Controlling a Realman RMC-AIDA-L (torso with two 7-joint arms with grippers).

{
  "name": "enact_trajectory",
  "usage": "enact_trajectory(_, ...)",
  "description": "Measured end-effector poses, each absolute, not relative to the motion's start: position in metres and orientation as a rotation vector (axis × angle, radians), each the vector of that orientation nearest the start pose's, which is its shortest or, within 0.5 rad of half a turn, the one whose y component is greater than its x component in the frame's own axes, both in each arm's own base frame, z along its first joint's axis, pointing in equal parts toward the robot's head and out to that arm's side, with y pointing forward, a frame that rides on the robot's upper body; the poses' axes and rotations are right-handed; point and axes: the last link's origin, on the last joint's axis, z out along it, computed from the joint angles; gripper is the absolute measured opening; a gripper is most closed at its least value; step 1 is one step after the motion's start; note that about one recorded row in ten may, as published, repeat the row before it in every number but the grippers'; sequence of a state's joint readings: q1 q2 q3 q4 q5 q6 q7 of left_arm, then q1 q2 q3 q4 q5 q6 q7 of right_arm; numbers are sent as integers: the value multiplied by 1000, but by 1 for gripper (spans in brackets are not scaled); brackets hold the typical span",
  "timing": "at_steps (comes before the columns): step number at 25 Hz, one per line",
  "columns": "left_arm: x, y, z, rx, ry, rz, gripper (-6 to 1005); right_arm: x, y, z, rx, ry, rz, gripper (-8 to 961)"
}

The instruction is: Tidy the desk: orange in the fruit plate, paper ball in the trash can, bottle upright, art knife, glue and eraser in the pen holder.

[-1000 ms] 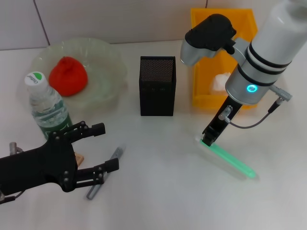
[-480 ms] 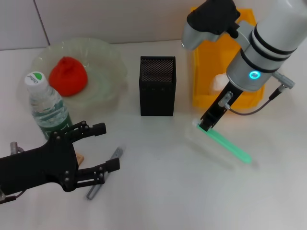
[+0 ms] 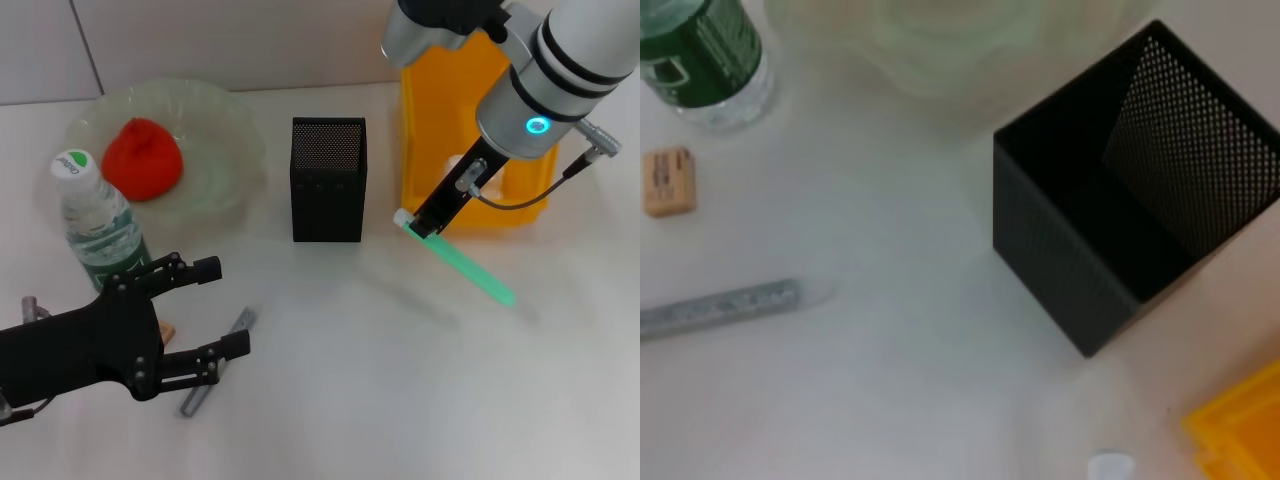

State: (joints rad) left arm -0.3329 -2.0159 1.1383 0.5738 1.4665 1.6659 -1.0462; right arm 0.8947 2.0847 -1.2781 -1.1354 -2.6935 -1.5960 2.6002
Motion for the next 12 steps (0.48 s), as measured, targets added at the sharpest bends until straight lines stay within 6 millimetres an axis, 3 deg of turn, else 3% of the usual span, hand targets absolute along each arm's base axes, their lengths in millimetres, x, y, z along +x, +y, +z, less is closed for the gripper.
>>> enact_trajectory(12,-264,269,-10,-2739,-290,-1026,849,117,399,6,-2575,823,-521,39)
